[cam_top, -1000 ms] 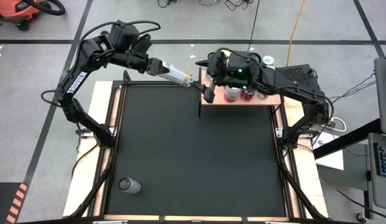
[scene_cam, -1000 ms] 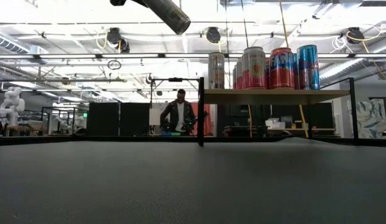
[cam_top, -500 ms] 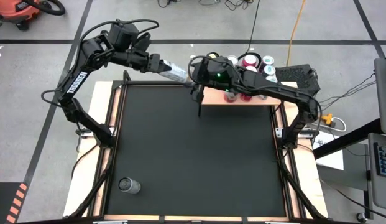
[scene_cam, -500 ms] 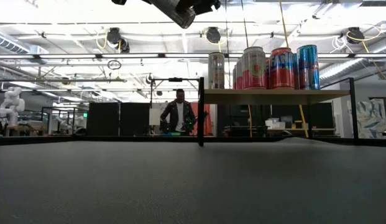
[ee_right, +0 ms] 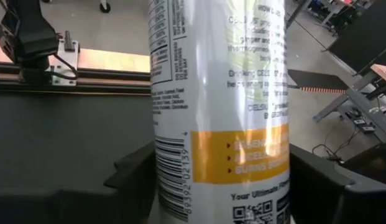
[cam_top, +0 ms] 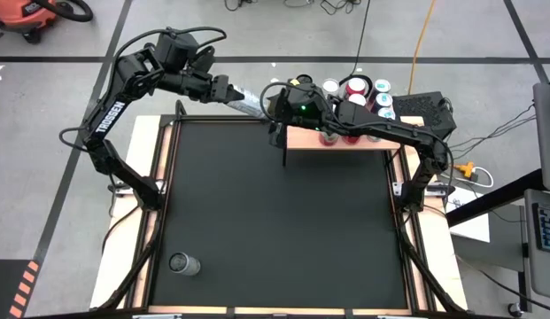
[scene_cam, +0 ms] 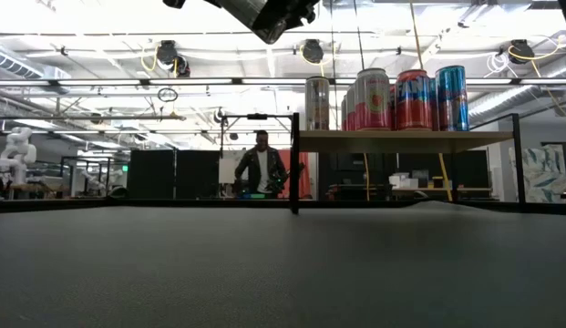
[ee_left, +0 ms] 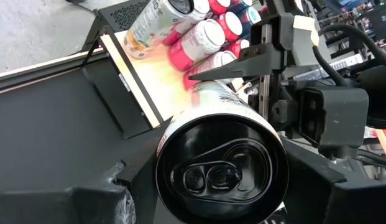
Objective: Place canned beverage on shelf
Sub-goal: Put the top white yellow soda can on the shelf aligned with the other white yellow soda can
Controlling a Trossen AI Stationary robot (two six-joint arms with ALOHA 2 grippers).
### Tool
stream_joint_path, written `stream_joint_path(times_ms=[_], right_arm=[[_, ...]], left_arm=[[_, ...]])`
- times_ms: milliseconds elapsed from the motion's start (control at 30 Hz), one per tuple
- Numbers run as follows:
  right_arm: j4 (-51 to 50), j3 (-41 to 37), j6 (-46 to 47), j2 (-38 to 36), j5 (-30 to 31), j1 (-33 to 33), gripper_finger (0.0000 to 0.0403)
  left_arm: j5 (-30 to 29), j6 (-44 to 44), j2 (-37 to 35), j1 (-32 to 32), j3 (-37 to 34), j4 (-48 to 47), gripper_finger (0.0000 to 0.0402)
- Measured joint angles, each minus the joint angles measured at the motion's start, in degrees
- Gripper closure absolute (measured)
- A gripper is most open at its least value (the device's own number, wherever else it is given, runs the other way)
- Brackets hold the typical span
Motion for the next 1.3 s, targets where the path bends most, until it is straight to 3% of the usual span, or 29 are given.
stream_joint_path(times_ms=[267, 600, 867, 1067, 1300], right_arm=[[0.13, 0.0, -0.21, 0.05, 0.14, 0.0, 0.0179], [-0.61, 0.0, 3.16, -0.37, -1.35, -0.02, 0.0175], [-2.21, -0.11, 9.03, -2.25, -6.47, 0.0, 0.0174], [-5.01, -0.11, 16.59, -4.9, -13.44, -0.77, 0.0173], [-3.04, -0.02, 23.68, -9.67, -30.67, -5.55, 0.0174]], left_arm=[[-1.02, 1.83, 0.02, 0.0, 0.0, 0.5, 0.0119], [-2.34, 6.64, 0.0, 0.02, 0.0, 8.91, 0.004], [-2.57, 14.39, -0.07, 0.44, 0.07, 19.6, 0.0032], [-3.96, 15.32, -0.1, 2.07, 0.09, 21.87, 0.0031], [-3.9, 21.15, -0.63, 3.13, 0.07, 21.91, 0.0031]])
